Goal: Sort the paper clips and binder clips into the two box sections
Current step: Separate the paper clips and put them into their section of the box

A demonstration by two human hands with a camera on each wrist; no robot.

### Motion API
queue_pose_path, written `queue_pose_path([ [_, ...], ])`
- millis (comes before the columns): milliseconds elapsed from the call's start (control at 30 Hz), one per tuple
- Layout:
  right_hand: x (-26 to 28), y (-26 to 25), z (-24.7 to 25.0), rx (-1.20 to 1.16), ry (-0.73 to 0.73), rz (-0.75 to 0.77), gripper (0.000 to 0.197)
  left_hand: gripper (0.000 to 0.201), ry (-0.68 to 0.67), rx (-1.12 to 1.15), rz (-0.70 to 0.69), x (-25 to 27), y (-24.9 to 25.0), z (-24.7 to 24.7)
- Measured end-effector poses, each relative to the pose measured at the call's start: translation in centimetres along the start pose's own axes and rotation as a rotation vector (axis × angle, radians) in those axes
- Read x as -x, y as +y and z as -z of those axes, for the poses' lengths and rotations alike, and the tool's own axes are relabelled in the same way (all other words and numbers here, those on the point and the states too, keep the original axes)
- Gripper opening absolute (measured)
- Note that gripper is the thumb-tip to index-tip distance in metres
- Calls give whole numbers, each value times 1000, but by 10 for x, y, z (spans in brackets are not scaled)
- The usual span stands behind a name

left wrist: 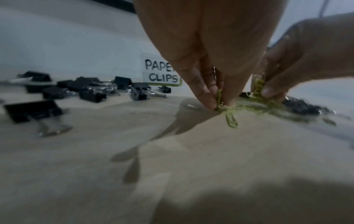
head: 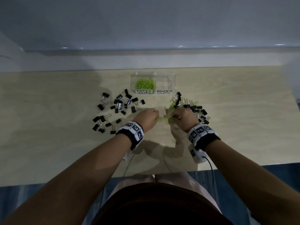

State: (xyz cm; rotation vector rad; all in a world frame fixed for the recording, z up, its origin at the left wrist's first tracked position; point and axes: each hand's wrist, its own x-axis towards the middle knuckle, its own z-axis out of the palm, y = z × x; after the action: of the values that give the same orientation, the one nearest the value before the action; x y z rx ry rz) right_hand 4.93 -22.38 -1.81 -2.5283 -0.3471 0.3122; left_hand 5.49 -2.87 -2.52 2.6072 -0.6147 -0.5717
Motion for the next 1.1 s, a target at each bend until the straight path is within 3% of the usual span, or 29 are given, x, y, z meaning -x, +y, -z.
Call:
queue_pose_path([
  [167, -24, -18, 24, -256, 83, -247, 7, 13, 203, 350, 81, 10, -4, 28],
  [367, -108, -65, 37, -351, 226, -160, 9, 12, 583, 559, 220, -9, -17, 88],
  [500, -146, -79, 26, -299, 105, -202, 9, 8, 753, 617, 268, -34, -32, 105],
  [633, -130, -66, 36, -178, 104, -124, 18, 6, 602, 460, 338, -60, -45, 96],
  [733, -98, -36, 44, -146, 160, -45, 14, 16, 431, 198, 251, -63, -42, 88],
  [800, -76, -14, 43, -57, 83, -51, 16, 22, 412, 78, 131, -56, -32, 80],
  [867, -58, 2, 37, 45, -19, -63, 19, 24, 373, 99, -8, -38, -21, 64],
  [933, -45, 8, 27, 96, -76, -62, 24, 32, 207, 140, -54, -14, -15, 42],
  [1033, -34, 0, 11, 141, -115, -34, 32, 48, -5, 160, -20, 16, -22, 11],
  [1100, -26, -9, 1, 143, -127, -20, 33, 50, -22, 215, 34, 23, -24, 0],
])
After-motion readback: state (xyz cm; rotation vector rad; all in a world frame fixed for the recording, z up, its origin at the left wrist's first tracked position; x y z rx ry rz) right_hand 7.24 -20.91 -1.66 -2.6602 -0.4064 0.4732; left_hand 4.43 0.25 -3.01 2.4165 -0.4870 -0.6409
